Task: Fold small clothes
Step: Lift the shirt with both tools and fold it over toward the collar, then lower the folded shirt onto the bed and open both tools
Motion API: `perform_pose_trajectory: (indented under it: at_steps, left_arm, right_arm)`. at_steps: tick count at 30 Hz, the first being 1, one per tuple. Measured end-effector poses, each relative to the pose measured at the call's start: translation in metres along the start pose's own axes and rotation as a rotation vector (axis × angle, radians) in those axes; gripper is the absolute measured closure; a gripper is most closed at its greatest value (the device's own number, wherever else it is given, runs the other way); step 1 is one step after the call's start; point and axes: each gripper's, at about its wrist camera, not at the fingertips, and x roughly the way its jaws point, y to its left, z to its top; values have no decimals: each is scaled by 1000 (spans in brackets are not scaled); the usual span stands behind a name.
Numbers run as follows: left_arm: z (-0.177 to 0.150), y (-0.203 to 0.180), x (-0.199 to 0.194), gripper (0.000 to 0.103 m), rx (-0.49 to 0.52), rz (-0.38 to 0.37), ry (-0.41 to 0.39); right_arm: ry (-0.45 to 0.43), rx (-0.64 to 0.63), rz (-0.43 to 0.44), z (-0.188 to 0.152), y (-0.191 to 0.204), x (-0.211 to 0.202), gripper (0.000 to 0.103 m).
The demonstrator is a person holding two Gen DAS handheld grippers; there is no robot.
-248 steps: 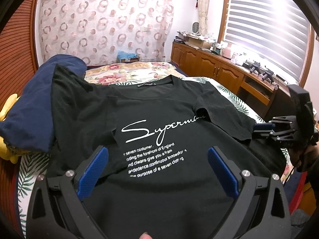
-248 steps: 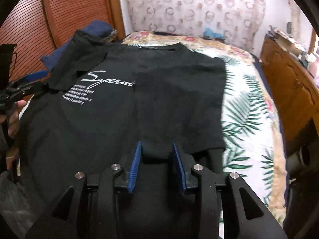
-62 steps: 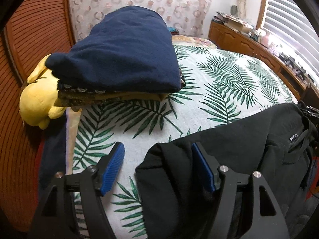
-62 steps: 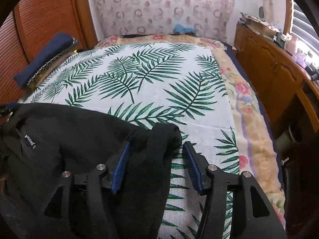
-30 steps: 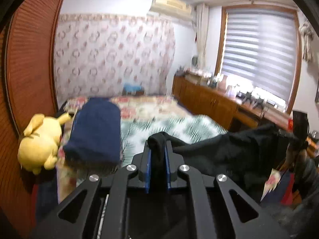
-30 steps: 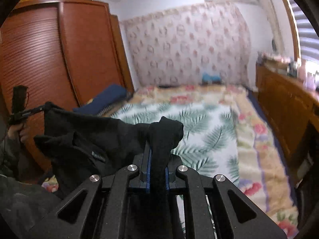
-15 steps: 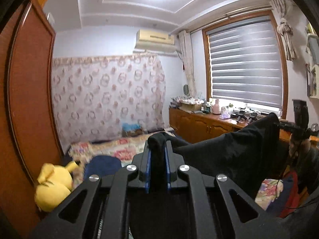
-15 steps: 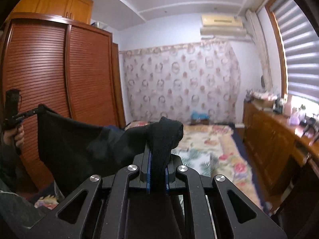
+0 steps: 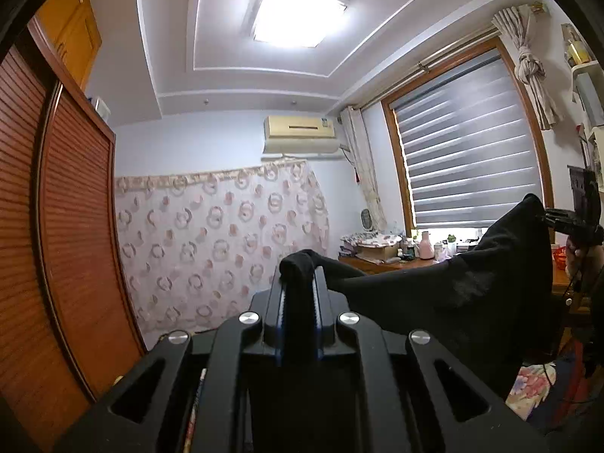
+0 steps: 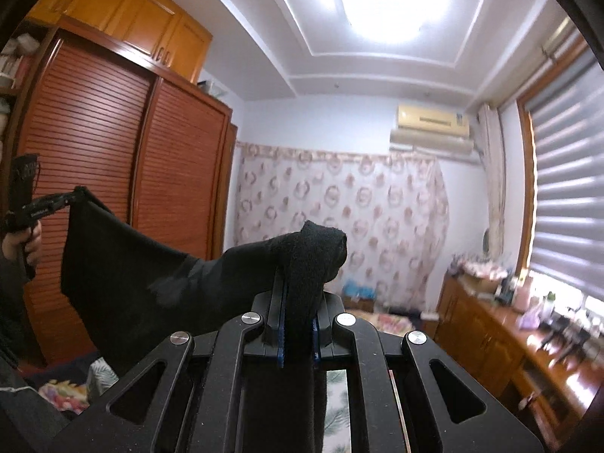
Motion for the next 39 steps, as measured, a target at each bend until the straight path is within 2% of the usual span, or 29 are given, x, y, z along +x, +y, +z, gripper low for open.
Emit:
perform_pose_trajectory:
  at_steps: [5,8,12,16,21,26,32,39]
  left_arm:
    - [-5,4,17,94,-2,13,12]
    - [-19,13,57,94,-17,10,70]
    - [-51,21,119,94,-25,52,157]
    - [-103,28,191,94,-48,69,247]
    - [-183,32,281,94,-68,81,373]
    - [-248,26,349,94,-80,83,511]
    - [-286,13,397,93,-78,80,607]
    - [-310,9,433,93,-73,80,680]
  right_arm:
    - [7,-43,-40,7,-10,7,96]
    - [61,-25,-55,-4,-27,30,96]
    - [168,-19,-68,-30,-44,86,96]
    - [276,-20,-49,-73,-54,147,96]
    - [419,-16,-27,-155,-69,232,96]
    - [542,-7,-40,-231,-89,309,96]
    - [660,5,-34,-291,-106,375,96]
    - [753,40,-34,-336,-125,417,96]
